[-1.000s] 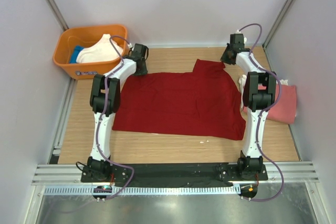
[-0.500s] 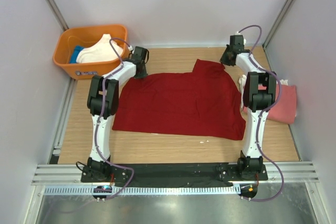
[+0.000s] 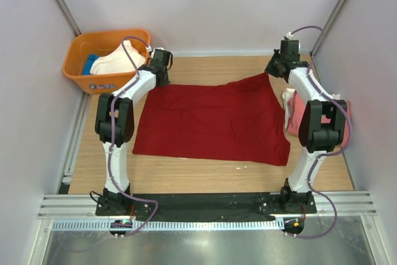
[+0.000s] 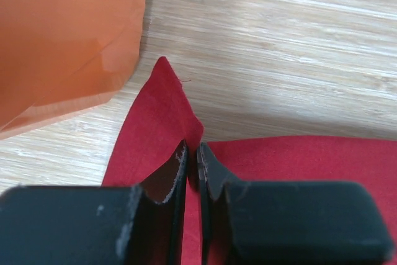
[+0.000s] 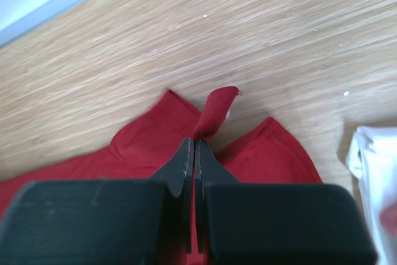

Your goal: Fold and stack the t-shirts

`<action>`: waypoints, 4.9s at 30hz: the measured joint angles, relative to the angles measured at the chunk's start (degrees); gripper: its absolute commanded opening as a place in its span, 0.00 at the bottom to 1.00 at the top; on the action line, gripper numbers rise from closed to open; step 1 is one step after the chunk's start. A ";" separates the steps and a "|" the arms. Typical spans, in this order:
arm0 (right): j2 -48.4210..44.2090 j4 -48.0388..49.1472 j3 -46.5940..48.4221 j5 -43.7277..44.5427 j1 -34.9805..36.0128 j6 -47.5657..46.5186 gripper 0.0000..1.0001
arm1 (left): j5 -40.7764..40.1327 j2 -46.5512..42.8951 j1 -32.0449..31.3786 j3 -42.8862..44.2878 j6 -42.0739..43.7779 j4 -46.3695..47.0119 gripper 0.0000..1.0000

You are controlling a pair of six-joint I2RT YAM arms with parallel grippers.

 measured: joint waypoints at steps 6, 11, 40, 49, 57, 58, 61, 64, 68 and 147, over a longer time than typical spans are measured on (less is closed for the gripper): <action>-8.22 0.79 -6.49 -0.31 0.02 0.00 0.01 | 0.07 0.00 0.00 -0.92 -0.02 0.33 0.10; -13.90 0.98 -13.86 -0.15 0.02 0.28 0.01 | 0.04 -0.52 0.00 -5.20 -0.04 1.11 0.09; -49.46 -4.04 -36.72 1.05 0.07 0.48 0.01 | -1.92 -19.32 -0.90 -23.34 -0.20 3.85 0.06; -54.45 -5.99 -39.36 0.07 0.07 0.50 0.01 | -5.09 -21.64 -3.54 -25.83 -0.22 4.22 0.07; -58.97 -8.09 -42.82 0.90 0.07 2.01 0.01 | -7.61 -23.67 -5.40 -29.88 -0.90 4.22 0.06; -59.39 -8.63 -43.04 1.20 0.07 2.23 0.01 | -7.85 -24.24 -5.44 -30.56 -1.27 4.22 0.06; -60.26 -9.86 -43.54 1.77 0.07 3.13 0.01 | -8.48 -26.18 -6.03 -33.03 -2.34 4.42 0.07; -61.57 -10.34 -45.24 2.34 0.07 4.59 0.01 | -8.70 -27.82 -6.78 -35.63 -3.61 4.50 0.08; -66.07 -11.80 -50.47 3.65 0.07 7.96 0.03 | -9.40 -28.33 -8.74 -38.69 -5.49 4.79 0.15; -50.84 -6.21 -61.22 17.97 44.02 22.99 0.27 | -11.26 -27.85 0.31 -40.57 -4.72 2.03 0.18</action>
